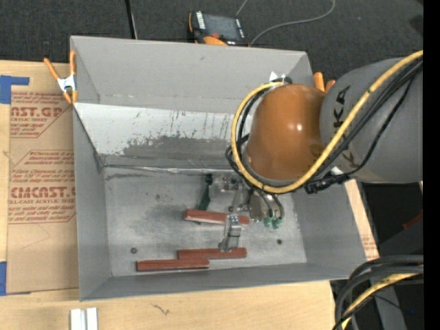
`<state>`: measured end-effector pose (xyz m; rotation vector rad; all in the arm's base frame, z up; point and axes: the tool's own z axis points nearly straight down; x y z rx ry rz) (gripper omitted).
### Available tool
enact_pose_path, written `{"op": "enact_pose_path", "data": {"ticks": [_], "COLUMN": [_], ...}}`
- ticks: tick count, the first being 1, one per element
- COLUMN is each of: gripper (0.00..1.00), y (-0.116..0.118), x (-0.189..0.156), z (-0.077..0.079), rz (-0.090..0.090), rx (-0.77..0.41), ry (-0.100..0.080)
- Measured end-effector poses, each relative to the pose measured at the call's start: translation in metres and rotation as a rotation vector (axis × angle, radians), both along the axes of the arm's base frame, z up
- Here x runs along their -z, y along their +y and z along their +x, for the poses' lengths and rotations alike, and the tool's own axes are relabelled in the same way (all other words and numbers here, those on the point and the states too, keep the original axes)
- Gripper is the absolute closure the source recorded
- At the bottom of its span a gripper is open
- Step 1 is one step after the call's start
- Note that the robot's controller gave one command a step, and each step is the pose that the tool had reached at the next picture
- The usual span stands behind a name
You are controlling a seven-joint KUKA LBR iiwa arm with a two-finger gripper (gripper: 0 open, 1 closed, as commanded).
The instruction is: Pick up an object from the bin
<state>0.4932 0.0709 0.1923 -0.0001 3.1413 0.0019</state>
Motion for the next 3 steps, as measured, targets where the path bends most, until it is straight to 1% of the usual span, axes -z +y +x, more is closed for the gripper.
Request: {"op": "enact_pose_path", "data": {"ticks": [1, 2, 3], "gripper": [0.00, 1.00, 1.00], "y": [-0.018, -0.016, -0.003], "x": [0.119, 0.112, -0.009], "z": [0.041, 0.045, 0.043], "rz": [-0.002, 0.001, -0.001], "rx": [-0.088, -0.088, -0.115], "ry": [0.000, -0.013, -0.009]}}
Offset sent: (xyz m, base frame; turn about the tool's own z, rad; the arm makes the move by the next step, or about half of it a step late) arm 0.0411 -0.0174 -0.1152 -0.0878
